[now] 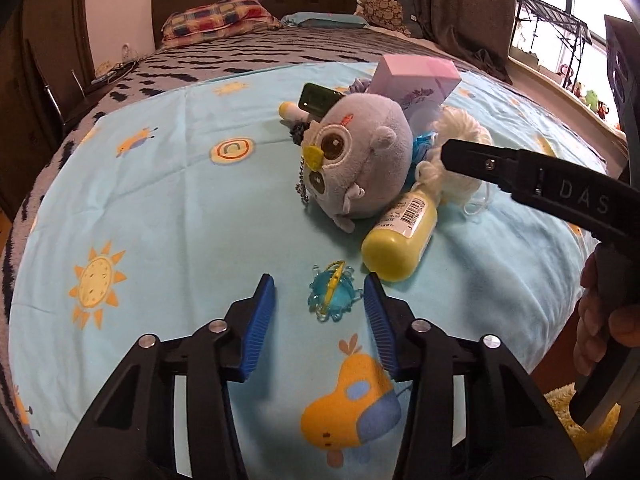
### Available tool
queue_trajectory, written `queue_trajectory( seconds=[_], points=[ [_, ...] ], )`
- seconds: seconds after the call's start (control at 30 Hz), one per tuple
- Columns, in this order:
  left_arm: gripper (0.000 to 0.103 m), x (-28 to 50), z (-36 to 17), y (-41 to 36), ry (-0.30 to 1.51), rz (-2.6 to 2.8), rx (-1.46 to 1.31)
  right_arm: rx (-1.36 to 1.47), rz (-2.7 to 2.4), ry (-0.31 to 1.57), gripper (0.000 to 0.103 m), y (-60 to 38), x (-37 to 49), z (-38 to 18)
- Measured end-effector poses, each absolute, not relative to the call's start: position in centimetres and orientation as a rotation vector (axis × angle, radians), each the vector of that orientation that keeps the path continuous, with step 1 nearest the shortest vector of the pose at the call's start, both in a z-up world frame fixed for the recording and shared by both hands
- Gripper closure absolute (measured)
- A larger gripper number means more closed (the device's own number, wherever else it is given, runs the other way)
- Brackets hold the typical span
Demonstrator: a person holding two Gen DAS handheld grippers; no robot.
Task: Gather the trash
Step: 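Grasp the white yarn ball with the right gripper while the left gripper grasps the blue teether, then carry the yarn ball and teether down past the bed edge into the black bin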
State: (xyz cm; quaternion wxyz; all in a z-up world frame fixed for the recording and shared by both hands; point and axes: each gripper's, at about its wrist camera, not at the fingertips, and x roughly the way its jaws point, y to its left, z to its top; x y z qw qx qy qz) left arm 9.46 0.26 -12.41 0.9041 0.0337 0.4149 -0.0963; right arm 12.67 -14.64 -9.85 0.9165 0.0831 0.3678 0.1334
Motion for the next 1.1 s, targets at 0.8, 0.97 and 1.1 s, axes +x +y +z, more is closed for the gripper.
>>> queue_trajectory(
  seconds=[0.8,0.97,1.1],
  points=[
    [0.08,3.4,-6.3,0.8,0.729,-0.223,0.077,0.1,0.292,0.618,0.058,-17.8,4.7,-3.9],
    [0.08,0.1,-5.5,0.9,0.724,-0.233,0.067,0.051,0.306,0.588,0.058,-18.0,0.9,-2.8],
    [0.08,-2.8,-7.1,1.0,0.753,-0.248,0.037,0.006,0.325,0.62,0.057,-17.8,-2.2,-4.1]
  ],
)
